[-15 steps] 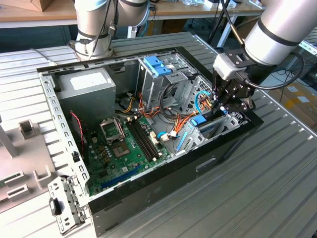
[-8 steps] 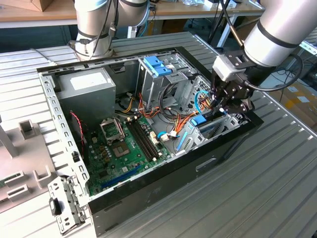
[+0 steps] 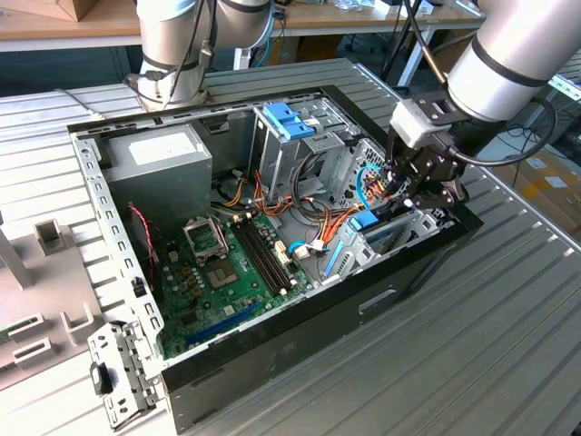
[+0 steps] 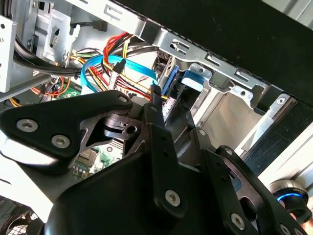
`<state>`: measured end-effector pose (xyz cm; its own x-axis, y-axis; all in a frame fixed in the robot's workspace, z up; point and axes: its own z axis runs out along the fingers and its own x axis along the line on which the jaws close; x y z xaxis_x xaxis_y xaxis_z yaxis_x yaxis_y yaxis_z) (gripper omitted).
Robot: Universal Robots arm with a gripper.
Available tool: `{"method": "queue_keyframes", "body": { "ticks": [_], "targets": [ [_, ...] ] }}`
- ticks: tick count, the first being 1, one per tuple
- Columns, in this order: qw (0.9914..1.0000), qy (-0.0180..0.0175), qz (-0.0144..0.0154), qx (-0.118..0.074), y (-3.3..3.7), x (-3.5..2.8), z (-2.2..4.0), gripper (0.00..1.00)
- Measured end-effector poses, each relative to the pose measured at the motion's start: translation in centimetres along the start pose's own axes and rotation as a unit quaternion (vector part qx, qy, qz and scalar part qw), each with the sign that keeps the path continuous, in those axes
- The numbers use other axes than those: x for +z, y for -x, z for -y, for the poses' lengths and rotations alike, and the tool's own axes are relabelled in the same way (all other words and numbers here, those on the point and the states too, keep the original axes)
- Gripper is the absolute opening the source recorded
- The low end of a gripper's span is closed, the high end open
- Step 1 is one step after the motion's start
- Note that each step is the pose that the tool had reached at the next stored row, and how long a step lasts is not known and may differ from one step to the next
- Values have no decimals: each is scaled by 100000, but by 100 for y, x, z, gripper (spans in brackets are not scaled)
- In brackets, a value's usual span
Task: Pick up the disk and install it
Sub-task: 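Insert the first disk wire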
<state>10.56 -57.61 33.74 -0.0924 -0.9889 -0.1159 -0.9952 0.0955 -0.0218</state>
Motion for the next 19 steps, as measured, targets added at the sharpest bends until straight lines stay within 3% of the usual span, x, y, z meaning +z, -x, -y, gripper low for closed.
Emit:
{"method": "queue_keyframes", "body": {
  "ticks": [3, 8, 11, 13, 15, 19],
  "targets": [
    [100000, -1, 4, 0, 11, -95, 2, 32],
    [100000, -1, 4, -1, 19, -154, 3, 32],
    [100000, 0, 13, -5, 35, -163, 3, 31],
    [100000, 30, 209, 2, 37, -157, 2, 17],
    [99999, 116, 486, 28, 35, -144, 1, 11],
    [99996, 424, 721, 67, 7, -114, 9, 11]
  ]
}}
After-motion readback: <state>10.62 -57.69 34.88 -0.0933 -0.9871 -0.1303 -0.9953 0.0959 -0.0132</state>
